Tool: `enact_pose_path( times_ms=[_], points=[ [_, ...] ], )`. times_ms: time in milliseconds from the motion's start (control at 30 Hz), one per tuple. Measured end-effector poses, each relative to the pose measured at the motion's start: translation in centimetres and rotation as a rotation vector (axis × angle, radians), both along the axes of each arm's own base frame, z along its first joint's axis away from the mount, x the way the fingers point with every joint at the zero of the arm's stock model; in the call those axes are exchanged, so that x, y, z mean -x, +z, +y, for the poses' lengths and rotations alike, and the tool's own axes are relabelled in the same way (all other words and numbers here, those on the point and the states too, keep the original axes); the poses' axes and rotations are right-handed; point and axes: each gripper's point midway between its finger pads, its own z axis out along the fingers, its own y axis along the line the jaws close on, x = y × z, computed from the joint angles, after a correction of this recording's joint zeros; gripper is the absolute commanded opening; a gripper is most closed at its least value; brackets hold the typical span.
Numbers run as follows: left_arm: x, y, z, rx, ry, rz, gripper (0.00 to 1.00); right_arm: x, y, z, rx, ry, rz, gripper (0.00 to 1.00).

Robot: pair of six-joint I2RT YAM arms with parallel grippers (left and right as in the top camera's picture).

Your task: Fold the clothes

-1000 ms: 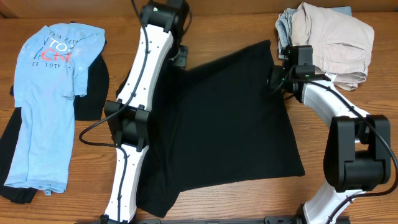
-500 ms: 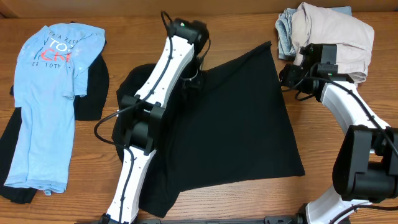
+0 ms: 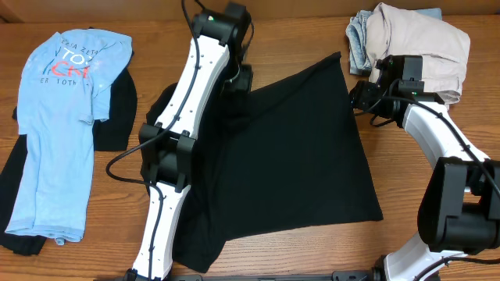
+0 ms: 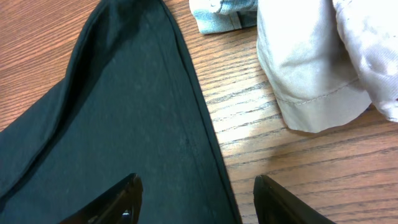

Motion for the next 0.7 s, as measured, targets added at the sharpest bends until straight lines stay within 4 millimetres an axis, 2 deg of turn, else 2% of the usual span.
enact_pose_path(
  times_ms=[167, 333, 700],
  points=[
    [-3.2, 0.5, -0.8, 0.031, -0.018, -0.131, 0.67, 0.1, -0.1, 0.0, -0.001, 0.000, 0.005, 0.64],
    [-3.8, -0.1, -0.6, 0.011, -0.018, -0.149, 0.65, 0.4, -0.3, 0.0, -0.002, 0.000, 0.020, 0.65],
    [-3.2, -7.0, -0.2, -0.047, -0.020, -0.024, 0.62, 0.5, -0.3, 0.0, -0.002, 0.000, 0.023, 0.66]
  ],
)
